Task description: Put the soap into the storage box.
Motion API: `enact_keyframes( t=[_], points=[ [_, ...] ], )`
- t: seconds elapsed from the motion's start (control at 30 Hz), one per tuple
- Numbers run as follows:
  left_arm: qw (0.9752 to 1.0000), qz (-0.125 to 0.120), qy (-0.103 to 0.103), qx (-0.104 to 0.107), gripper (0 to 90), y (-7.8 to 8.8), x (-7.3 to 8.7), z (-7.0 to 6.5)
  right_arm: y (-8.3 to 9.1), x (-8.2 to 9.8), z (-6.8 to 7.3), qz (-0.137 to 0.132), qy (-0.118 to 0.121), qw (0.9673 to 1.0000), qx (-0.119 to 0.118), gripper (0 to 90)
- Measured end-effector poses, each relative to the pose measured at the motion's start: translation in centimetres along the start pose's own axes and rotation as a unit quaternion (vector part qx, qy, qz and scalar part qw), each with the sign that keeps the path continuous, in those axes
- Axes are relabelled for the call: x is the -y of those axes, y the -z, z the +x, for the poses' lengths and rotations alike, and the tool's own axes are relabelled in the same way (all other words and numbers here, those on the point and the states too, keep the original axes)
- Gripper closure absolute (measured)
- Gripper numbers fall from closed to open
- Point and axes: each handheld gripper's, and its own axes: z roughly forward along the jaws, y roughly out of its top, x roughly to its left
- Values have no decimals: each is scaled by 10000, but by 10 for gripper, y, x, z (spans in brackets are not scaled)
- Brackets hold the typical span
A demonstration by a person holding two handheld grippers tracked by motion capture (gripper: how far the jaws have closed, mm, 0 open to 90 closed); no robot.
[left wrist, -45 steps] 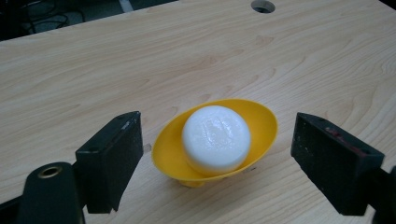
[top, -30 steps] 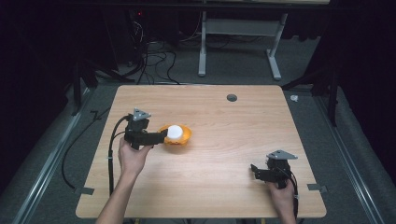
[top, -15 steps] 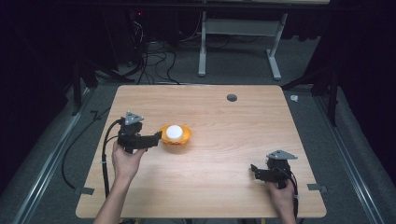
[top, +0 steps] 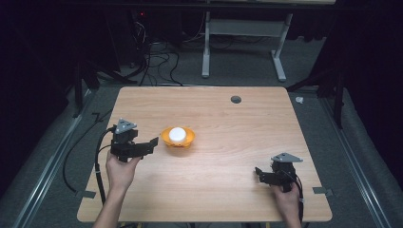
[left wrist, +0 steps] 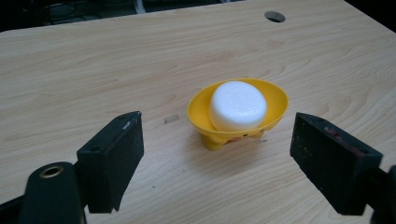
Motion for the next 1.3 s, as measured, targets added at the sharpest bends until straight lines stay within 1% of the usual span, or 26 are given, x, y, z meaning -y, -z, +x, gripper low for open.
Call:
enact_keyframes(
  t=[0.43,0.53,0.83,0.9,1.17,1.3],
  points=[
    [10000,-18,73,-61,179,9,14,5,0,0,0,10,9,10000,4,176],
    [9999,15,105,-66,179,11,18,7,0,0,0,12,13,10000,6,176],
    [9998,50,138,-111,179,12,29,8,0,0,1,13,6,10000,5,176],
    [9998,92,137,-119,179,12,32,9,0,0,0,8,19,10000,5,176],
    [9996,67,239,-128,179,13,41,12,0,0,0,8,19,10000,6,176],
    [9994,120,289,-147,179,12,46,15,0,0,0,9,19,10000,7,176]
  ],
)
